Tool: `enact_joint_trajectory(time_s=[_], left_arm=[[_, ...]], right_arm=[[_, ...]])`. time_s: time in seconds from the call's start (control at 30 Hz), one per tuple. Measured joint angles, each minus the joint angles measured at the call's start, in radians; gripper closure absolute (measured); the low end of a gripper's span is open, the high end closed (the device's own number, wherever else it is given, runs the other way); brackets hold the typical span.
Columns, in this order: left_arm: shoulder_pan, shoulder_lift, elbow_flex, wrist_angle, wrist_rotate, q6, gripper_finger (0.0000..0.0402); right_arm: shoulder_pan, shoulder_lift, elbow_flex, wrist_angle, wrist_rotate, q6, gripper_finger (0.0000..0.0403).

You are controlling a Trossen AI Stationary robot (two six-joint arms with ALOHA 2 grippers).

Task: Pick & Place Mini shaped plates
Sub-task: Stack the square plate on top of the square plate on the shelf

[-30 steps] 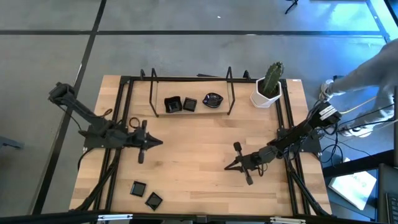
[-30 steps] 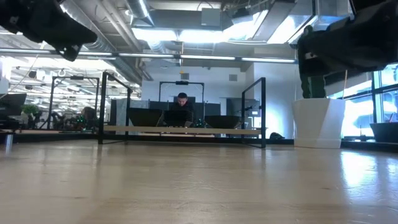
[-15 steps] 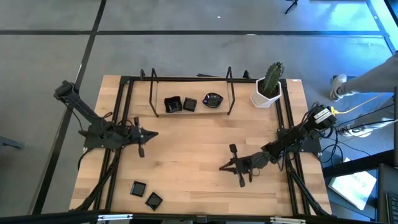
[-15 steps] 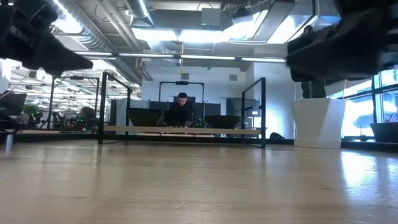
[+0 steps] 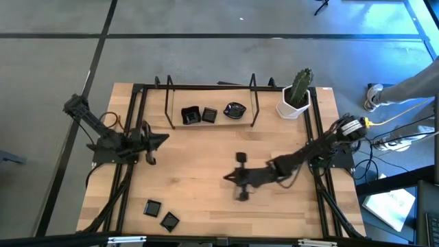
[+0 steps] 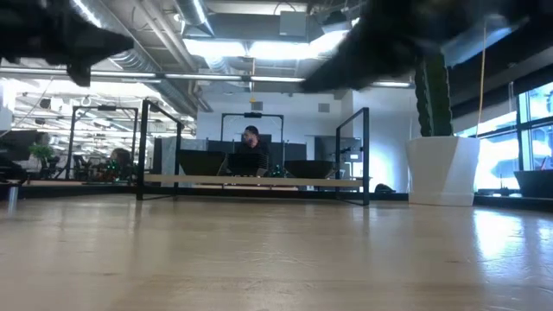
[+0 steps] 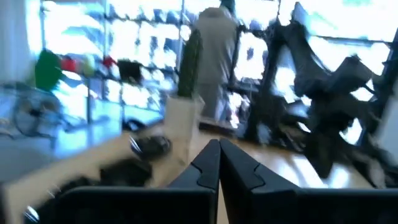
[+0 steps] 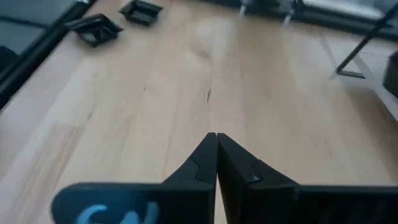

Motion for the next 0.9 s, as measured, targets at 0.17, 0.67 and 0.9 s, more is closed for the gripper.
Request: enact_joint_trajectory(time_s=[0.17,0.67,0.9], left_arm=[[0.009,-0.002,0.0,0.04,0.001,0.154,0.04],[-0.196,-0.003,0.0,-0.107,-0.09,0.037,0.04],[-0.294,-0.003,0.0,-0.12,-0.091,0.068,0.0395]], right_arm=[[-0.039,0.142,0.366,-0.308,-0.162,-0.03,0.0393],[-0.103,0.605,1.122,-0.592,-0.798,-0.176,0.0393],[-0.093,0.694,1.122,-0.504,-0.959,-0.32,0.0393]])
